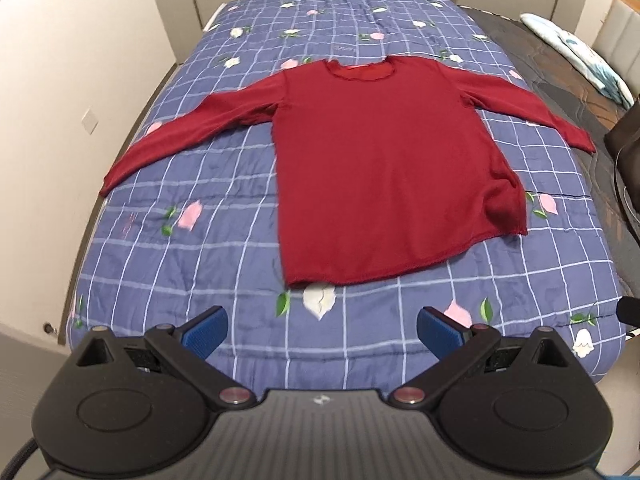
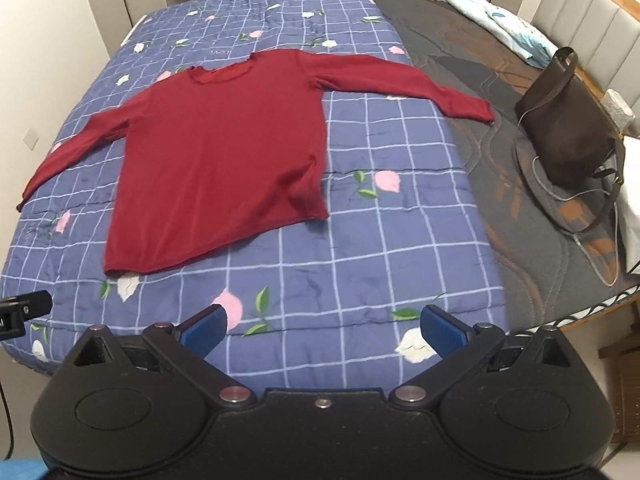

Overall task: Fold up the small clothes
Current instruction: 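Move the right tool toward the sweater's sleeve cuff beside the handbag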

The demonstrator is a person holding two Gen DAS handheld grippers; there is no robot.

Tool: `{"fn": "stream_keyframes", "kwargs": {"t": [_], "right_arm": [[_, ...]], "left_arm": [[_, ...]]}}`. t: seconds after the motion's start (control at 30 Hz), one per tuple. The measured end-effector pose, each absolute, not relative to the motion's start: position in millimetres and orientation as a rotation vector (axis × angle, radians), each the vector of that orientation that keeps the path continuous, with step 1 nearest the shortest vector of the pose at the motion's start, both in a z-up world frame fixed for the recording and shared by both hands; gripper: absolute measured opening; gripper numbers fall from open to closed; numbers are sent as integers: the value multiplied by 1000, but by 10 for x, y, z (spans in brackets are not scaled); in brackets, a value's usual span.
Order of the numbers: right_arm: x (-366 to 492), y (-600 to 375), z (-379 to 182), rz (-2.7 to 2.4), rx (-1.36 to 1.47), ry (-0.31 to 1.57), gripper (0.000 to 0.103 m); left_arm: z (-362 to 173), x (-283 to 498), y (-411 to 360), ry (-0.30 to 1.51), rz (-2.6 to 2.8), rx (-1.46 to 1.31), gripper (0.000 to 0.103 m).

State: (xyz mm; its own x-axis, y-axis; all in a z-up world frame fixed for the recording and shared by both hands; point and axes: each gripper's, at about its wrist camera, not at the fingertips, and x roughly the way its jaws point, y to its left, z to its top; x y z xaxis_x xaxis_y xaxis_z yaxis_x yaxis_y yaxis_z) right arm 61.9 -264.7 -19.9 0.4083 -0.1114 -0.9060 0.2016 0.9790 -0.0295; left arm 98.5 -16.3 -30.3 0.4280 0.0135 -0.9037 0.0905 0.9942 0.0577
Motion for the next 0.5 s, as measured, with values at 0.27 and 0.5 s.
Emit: {"fn": "stream_keyframes", "kwargs": {"t": [0.27,0.5], "right_arm": [[1013,-3098,-255,-226,149,1137,103],[1641,-3734,-498,-231,208,1161,103]], "left_arm": [[-369,1577,-680,1151,-61,107,103],[-512,2226,-1304,1183,-78,65,103]]}}
